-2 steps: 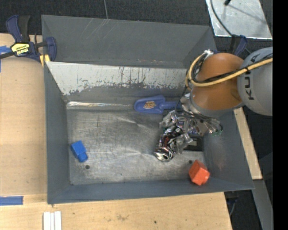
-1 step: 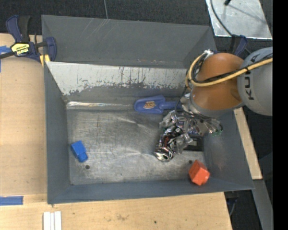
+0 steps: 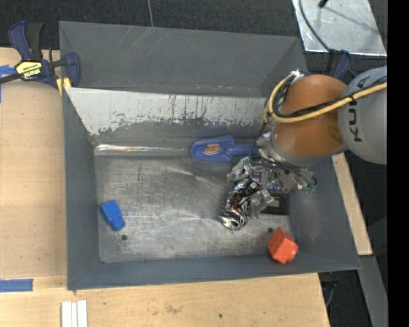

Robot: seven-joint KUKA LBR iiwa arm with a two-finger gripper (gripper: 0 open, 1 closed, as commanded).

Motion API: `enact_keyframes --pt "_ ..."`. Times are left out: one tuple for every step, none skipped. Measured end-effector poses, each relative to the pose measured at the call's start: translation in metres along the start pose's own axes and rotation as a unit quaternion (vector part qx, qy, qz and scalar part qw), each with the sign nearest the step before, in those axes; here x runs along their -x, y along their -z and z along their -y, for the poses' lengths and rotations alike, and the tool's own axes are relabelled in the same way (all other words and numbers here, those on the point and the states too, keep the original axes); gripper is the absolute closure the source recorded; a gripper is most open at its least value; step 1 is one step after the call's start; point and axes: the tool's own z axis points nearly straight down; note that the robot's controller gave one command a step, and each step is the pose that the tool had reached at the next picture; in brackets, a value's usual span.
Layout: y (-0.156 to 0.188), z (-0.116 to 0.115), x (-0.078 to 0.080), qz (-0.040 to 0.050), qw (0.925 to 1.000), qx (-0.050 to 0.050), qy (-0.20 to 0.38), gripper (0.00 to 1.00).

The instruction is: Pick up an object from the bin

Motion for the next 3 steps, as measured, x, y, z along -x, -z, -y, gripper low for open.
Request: enact_keyframes --pt "0.009 0.0 -0.001 0.0014 1.0 0.0 -0.001 1.0" --pt "0.02 0.0 0.0 0.0042 1.0 0.0 -0.001 1.0" --pt "0.027 0.0 0.0 0.0034 1.0 0.0 -0.001 1.0"
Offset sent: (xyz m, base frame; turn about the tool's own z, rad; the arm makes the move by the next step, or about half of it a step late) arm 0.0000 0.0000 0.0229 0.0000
